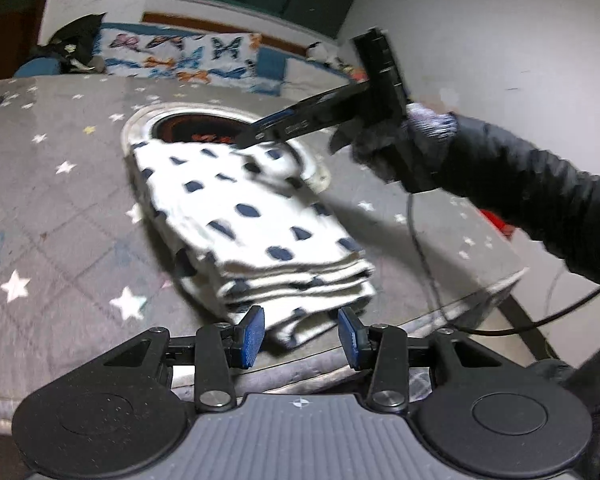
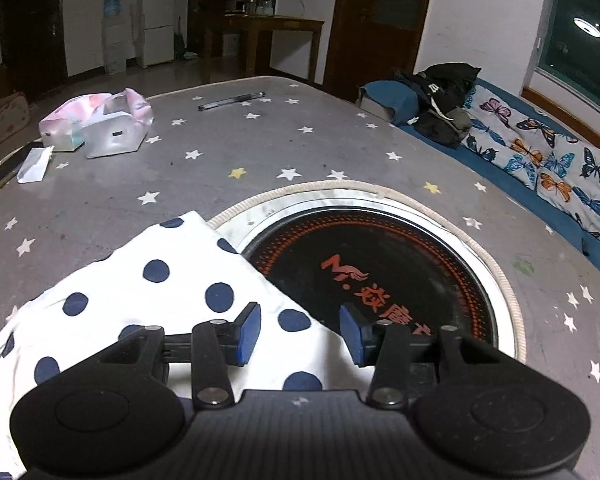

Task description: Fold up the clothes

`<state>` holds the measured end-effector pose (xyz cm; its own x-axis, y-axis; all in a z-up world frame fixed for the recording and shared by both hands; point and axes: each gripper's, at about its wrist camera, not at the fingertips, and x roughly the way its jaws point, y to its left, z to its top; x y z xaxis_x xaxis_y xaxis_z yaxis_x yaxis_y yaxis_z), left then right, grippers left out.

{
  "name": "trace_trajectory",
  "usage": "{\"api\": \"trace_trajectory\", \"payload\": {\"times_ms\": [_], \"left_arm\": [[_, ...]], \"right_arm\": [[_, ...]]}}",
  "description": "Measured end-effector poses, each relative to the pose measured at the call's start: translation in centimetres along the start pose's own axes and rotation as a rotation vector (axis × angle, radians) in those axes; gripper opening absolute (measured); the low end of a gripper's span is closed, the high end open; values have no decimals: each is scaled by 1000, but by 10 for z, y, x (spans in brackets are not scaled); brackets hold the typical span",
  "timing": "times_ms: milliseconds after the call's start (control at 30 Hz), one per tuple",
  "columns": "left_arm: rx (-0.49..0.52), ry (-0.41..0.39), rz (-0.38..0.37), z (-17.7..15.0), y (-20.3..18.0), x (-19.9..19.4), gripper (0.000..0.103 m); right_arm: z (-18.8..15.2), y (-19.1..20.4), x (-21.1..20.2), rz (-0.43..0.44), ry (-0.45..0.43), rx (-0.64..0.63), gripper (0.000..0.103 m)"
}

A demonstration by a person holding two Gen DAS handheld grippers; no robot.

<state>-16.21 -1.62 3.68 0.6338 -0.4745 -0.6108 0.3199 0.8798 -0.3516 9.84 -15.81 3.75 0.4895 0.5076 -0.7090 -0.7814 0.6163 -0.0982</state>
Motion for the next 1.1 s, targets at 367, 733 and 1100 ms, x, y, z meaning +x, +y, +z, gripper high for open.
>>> {"api": "trace_trajectory", "payload": {"times_ms": [367,733,1100], "left_arm": [[12,16,159,-5,-1,9,42],[-22,-15,302,9,41,1,42],[-62,-51,411,43,90,17,42]], "right_arm": [[-3,-6,8,-31,6,29,48],[-9,-14,11,-44,33,40,49],[-35,-31,1,-52,71,138,49]]}}
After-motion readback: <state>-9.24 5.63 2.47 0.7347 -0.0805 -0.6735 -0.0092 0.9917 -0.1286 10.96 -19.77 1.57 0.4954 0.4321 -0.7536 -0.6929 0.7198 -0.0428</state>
